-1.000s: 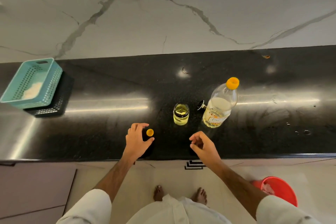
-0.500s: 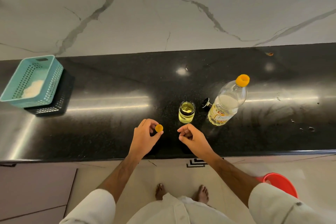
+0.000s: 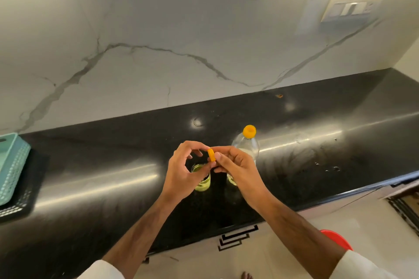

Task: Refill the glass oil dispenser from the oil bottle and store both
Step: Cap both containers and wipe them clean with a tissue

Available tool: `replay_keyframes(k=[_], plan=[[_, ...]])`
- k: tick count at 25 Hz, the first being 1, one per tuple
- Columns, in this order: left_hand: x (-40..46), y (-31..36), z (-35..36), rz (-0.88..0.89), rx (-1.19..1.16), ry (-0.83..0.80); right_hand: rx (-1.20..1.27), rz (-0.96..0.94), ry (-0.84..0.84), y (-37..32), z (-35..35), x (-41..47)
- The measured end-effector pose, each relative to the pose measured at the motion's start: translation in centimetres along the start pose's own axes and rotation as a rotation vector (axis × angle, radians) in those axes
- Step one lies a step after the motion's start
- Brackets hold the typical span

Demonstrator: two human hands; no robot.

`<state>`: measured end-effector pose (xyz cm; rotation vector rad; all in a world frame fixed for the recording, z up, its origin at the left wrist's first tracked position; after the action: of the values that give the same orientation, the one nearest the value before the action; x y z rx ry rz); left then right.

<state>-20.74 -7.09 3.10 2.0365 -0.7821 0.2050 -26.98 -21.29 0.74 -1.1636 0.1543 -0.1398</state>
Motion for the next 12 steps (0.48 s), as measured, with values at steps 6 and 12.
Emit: replay_keyframes(k=[6,12], plan=[[3.8,3.9,2.6,0.104,-0.082,-0.05,-0.156,-0.146,0.102,-7.3,-2.9,-0.3],[6.8,2.2,8.8,-0.026,0.0,-0.343,-0.821,-0.345,0.134,-13.7,-6.5,1.7]])
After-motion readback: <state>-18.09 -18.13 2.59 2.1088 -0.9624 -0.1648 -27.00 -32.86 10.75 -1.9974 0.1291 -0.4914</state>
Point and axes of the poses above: each hand's wrist, its own x-axis towards the middle knuckle, its own z-axis out of the palm, y = z × x, the point moved 8 cm from there along x, towards the middle knuckle, and after that the axes turned 12 degrees about x, right-handed, at the moved point
